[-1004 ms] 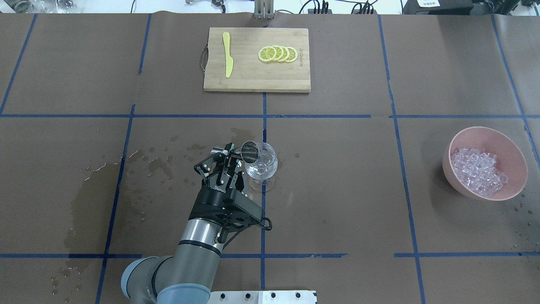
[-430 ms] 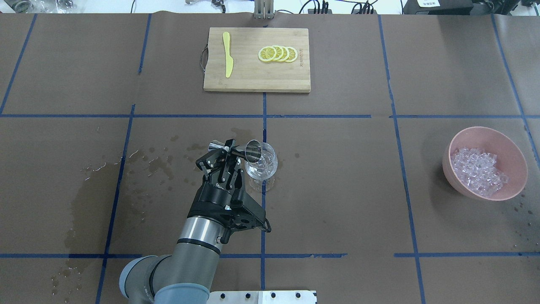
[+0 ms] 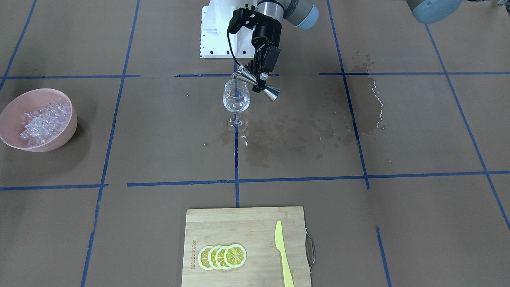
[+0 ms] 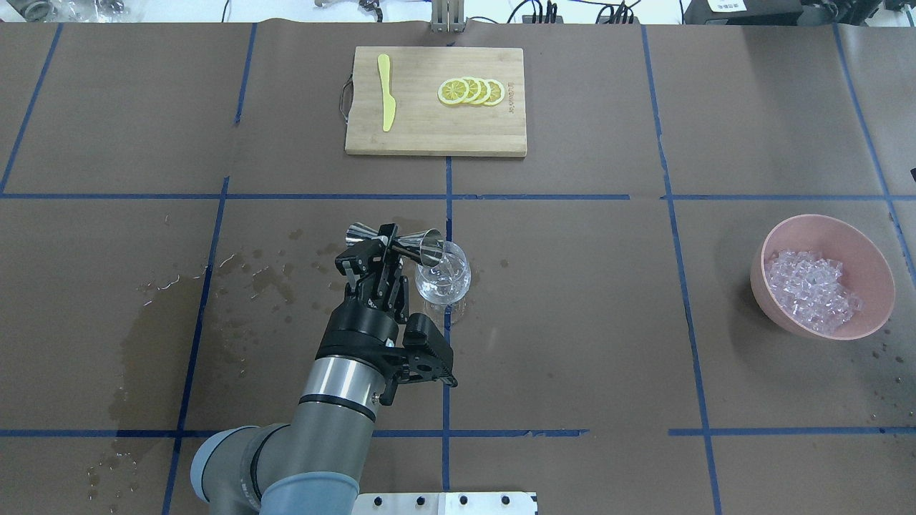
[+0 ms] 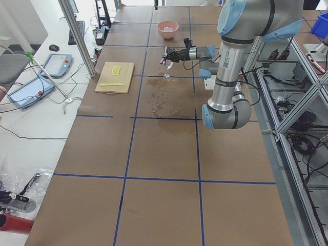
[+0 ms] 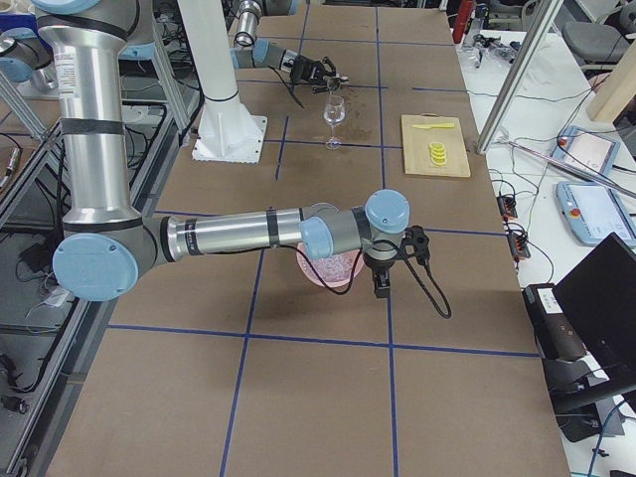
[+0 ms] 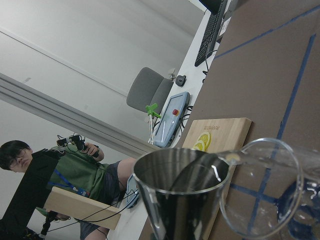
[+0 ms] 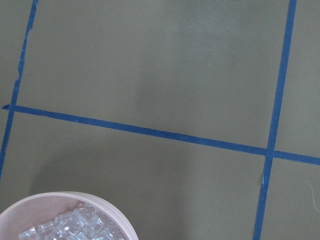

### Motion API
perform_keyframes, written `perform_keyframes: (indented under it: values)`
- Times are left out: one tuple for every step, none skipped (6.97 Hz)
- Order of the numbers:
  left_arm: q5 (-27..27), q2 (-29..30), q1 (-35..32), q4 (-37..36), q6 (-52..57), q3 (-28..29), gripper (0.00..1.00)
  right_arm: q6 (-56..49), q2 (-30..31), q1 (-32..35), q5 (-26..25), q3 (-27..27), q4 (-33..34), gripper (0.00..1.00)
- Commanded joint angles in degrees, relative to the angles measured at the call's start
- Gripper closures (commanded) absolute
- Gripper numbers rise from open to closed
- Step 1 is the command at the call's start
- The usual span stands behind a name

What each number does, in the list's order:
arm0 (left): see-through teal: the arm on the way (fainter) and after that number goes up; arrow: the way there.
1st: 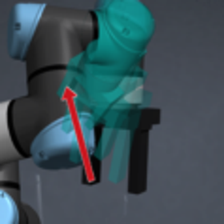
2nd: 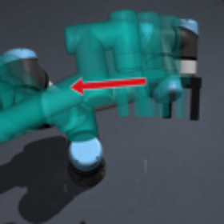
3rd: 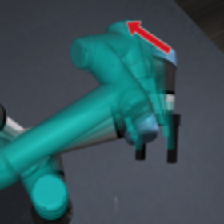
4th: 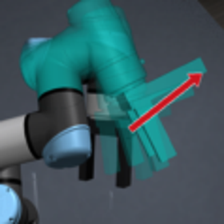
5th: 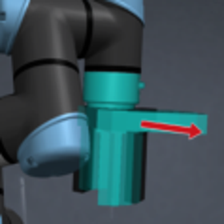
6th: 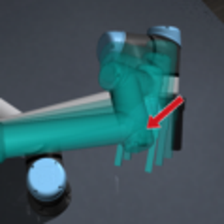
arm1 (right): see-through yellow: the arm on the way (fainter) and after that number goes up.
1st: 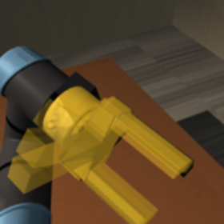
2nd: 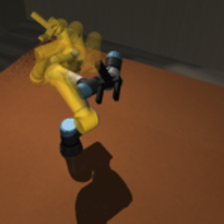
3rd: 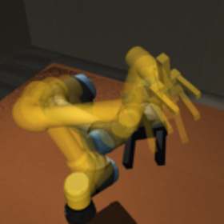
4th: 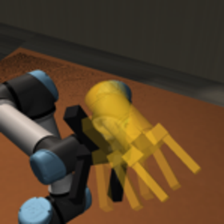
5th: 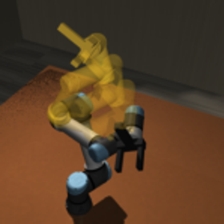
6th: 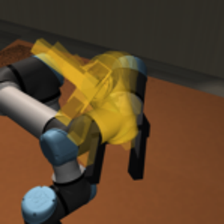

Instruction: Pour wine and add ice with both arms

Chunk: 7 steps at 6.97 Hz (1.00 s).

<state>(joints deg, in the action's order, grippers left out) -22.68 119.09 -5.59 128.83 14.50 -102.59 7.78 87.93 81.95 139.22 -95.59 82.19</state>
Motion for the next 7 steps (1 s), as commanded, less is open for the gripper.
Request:
perform_keyframes:
  values:
    - [0.0, 0.1, -0.8, -0.9, 3.9, -0.3, 1.0, 0.2, -0.1, -0.6, 0.0, 0.7, 0.0, 0.0]
    - [0.0, 0.4, -0.9, -1.0, 4.2, -0.3, 1.0, 0.1, -0.6, -1.0, 0.0, 1.8, 0.0, 0.0]
    - [0.3, 0.4, -0.9, -1.1, 10.7, 0.2, 1.0, 0.2, -0.9, -1.0, 0.0, 2.2, 0.0, 0.0]
    - [1.7, 0.7, -0.9, -1.1, 13.9, -0.1, 1.0, 0.2, -0.9, -1.0, 0.0, 2.3, 0.0, 0.0]
    - [1.9, 0.8, -0.9, -1.1, 16.2, 0.2, 1.0, 0.2, -0.9, -1.1, 0.1, 2.5, 0.1, 0.0]
    - [2.3, 0.8, -0.9, -1.1, 22.3, -0.1, 1.0, 0.2, -1.0, -1.1, 0.1, 2.7, 0.1, 0.0]
    - [2.3, 0.9, -0.9, -1.1, 25.2, -0.1, 1.0, 0.2, -1.0, -1.1, 0.1, 3.1, 0.1, 0.0]
